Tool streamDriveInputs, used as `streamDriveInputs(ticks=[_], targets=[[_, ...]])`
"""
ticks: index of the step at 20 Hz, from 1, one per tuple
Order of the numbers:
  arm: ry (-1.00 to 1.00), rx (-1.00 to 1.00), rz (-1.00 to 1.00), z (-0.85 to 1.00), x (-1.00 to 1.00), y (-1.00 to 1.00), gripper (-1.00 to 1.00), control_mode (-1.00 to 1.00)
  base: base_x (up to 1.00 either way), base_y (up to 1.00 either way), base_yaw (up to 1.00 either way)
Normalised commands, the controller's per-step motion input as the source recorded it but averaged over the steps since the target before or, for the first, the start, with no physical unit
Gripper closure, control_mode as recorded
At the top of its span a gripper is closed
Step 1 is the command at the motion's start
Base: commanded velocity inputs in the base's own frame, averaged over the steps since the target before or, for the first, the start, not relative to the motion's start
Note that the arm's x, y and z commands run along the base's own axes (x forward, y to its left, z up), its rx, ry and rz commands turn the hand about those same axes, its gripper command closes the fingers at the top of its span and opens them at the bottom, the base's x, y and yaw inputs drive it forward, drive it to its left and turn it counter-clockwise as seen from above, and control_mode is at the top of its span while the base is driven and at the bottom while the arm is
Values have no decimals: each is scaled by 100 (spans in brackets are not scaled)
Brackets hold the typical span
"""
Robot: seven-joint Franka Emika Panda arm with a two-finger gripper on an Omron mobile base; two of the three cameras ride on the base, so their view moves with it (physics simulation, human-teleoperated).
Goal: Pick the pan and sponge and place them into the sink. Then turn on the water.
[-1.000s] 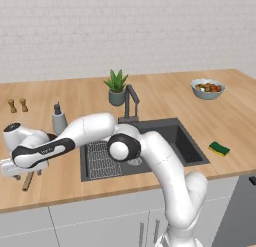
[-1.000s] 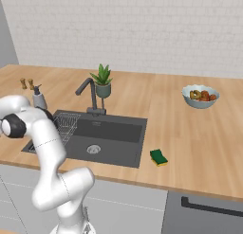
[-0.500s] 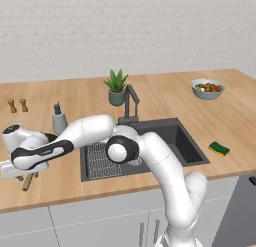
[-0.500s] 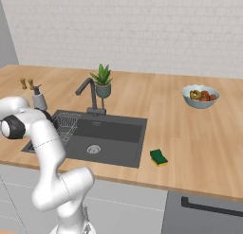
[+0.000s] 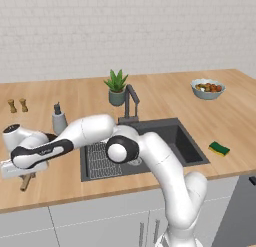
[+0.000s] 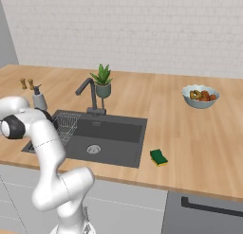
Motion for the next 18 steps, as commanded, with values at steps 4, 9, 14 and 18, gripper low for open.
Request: streamDriveInputs(ticks=[4, 9, 14, 18], targets=[[0, 2, 0, 3, -1, -28, 100, -100, 0, 0, 0], [-12, 4, -1, 37, -14, -34, 100, -100, 0, 0, 0], [-16, 9, -9, 45, -15, -45, 100, -100, 0, 0, 0], [-5, 10, -18, 33, -8, -50, 100, -100, 0, 0, 0]])
